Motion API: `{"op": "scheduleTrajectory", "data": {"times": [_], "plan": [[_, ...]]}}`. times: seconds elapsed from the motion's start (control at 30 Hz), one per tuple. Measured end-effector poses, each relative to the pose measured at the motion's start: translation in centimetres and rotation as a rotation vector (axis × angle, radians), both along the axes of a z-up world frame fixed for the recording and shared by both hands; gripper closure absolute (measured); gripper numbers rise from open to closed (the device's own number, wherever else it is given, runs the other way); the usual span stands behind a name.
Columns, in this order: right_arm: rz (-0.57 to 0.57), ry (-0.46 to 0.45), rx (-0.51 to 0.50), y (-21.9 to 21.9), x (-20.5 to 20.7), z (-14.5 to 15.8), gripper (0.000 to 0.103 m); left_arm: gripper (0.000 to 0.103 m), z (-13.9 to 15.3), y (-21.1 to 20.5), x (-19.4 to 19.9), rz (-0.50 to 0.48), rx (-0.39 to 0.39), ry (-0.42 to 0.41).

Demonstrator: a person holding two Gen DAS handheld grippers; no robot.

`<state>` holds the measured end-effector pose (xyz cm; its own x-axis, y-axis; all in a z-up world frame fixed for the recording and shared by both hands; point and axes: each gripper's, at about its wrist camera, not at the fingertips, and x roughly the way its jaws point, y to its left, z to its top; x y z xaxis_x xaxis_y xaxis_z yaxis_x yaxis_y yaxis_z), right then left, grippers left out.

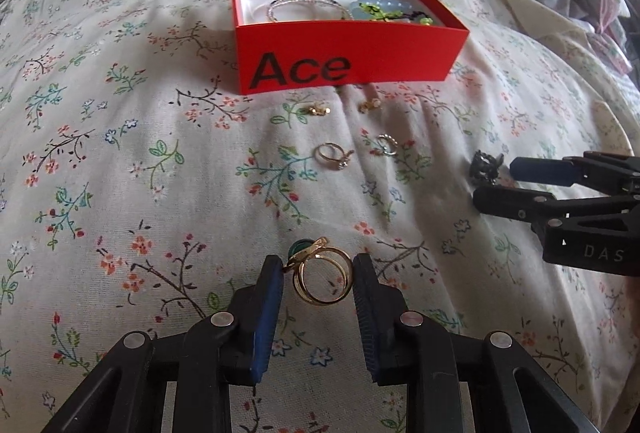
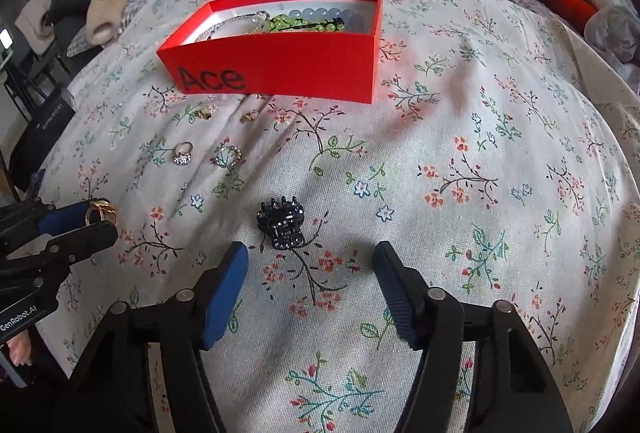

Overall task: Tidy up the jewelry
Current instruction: 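Grasp the black hair clip with the right tool while the left holds the ring, then lower the gold ring and black hair clip into the red box and open both tools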

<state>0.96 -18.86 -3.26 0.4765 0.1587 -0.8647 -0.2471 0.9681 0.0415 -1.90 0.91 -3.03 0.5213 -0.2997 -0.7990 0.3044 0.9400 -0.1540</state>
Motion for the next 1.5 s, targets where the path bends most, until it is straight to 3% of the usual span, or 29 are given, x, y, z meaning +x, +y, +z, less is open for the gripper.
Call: {"op": "scheduleTrajectory", "data": {"times": [0.23, 0.5, 1.03, 1.33, 1.5], "plan": [[0.001, 0.003, 0.010, 0.7, 0.8, 0.3, 0.079, 0.074, 0.1, 0.3, 1.3, 0.029, -0.022, 0.020], [-0.014, 0.019, 0.017, 1.5, 1.6, 0.9, 0.079, 0.074, 1.8, 1.0, 3.3, 0.055, -0.104, 0.036], [-0.111, -0.059, 0.148, 1.0, 4.7, 5.9, 0.079, 0.074, 6.7, -0.5, 8.1, 0.021, -0.213, -0.068], [-0.138, -0.129, 0.146, -0.7, 7.2, 7.0, 0.079, 0.074, 5.9, -1.6, 11.4, 0.029, -0.210, -0.092], [-0.107, -0.137, 0.152, -1.0, 8.3, 6.7, 0.079, 0.073, 4.9, -2.2, 12.9, 0.056, -0.169, -0.098]]}}
